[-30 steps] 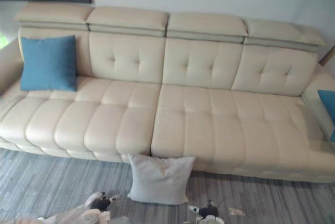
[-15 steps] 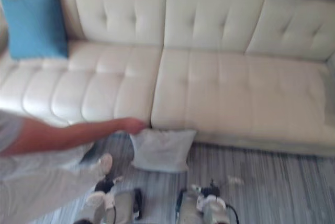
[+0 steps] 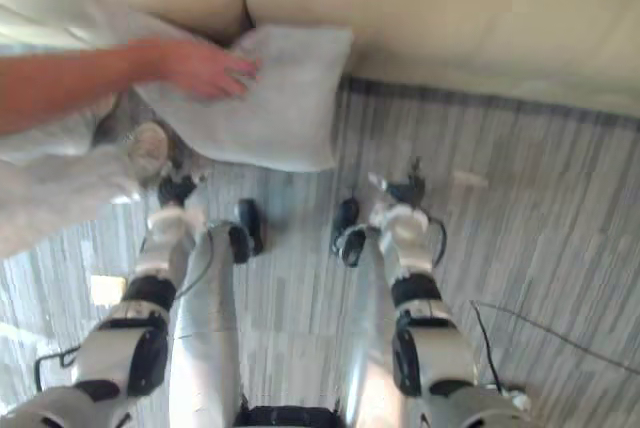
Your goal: Pick up cushions and gather them together orderly.
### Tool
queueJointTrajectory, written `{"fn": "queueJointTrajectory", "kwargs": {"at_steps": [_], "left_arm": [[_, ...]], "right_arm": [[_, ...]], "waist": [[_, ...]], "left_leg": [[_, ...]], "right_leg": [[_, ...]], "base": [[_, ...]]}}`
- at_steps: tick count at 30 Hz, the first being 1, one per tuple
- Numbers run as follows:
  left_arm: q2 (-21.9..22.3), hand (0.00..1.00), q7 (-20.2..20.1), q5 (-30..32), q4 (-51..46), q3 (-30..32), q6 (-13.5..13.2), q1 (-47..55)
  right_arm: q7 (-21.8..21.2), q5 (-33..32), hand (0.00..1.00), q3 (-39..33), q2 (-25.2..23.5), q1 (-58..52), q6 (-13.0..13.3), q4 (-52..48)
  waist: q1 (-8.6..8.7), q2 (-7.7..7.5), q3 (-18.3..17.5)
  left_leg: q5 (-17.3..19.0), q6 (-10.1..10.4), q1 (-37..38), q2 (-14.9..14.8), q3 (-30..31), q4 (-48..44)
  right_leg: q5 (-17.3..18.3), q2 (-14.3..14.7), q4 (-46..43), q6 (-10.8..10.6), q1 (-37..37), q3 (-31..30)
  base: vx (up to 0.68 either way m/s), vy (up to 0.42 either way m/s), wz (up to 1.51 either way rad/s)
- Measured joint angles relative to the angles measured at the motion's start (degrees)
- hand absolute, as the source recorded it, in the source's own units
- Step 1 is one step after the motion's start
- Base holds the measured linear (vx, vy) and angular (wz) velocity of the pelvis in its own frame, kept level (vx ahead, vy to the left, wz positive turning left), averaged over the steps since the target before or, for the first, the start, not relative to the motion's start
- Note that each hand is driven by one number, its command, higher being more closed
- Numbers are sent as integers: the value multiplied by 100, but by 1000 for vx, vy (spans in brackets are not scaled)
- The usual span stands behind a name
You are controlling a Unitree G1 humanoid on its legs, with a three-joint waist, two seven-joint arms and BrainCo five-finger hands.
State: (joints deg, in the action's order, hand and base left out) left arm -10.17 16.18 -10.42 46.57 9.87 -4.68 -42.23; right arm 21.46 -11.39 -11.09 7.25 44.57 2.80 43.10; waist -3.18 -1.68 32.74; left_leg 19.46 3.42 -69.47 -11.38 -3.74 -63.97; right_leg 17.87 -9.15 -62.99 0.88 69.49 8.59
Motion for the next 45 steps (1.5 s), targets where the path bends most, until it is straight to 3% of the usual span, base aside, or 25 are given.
{"fn": "queueJointTrajectory", "kwargs": {"at_steps": [6, 11, 16, 20, 29, 36, 45], "left_arm": [[130, 0, 81, 17, -192, -230, -1, 9], [291, 0, 111, 97, -270, -423, 6, 261], [487, 0, 92, 255, -299, -568, 8, 839], [646, 0, 25, 268, -328, -762, 5, 1502], [875, 0, -222, 496, -62, -916, 13, 3083], [934, 0, -466, 927, 700, -852, 46, 3923], [1097, 0, -648, 1252, 1033, -638, 64, 4197]], "right_arm": [[122, 1, 0, 21, -125, 8, 13, -7], [120, 10, 0, 152, -305, -359, 16, -10], [82, 16, 0, 280, -385, -1131, 43, -203], [-57, 18, 0, 298, -478, -1987, 125, -234], [-365, 57, 0, 453, -608, -3885, 118, -168], [-670, 270, 0, 159, -965, -4886, 93, 311], [-930, 471, 0, -157, -990, -5033, 57, 612]], "waist": [[6, -2, -6], [39, -9, -12], [39, -21, -26], [39, -73, -114], [20, -120, -1079], [27, -125, -2195], [39, 58, -2599]], "left_leg": [[-43, 20, -69, 75, 119, 1], [-245, 53, 177, 97, 151, 308], [-450, 185, 1227, 107, 167, 1005], [-673, 207, 2581, 175, 46, 2013], [-1029, 264, 4551, 306, -95, 3594], [-1273, 302, 5817, 340, -241, 4790], [-1382, 283, 6557, 462, -307, 5388]], "right_leg": [[63, -9, -62, -103, 46, 15], [-13, -27, 169, 15, -225, 118], [-149, 11, 775, 199, -1287, 306], [-303, 50, 1618, 205, -2559, 415], [-486, 127, 2966, 39, -4456, 568], [-686, 219, 4095, -123, -5669, 662], [-862, 226, 4842, -292, -6509, 781]], "base": [[-104, -46, 7], [-94, -67, 9], [-3, -70, 7], [59, -44, 8], [119, 5, 7], [156, 17, 1], [94, 40, 5]]}}
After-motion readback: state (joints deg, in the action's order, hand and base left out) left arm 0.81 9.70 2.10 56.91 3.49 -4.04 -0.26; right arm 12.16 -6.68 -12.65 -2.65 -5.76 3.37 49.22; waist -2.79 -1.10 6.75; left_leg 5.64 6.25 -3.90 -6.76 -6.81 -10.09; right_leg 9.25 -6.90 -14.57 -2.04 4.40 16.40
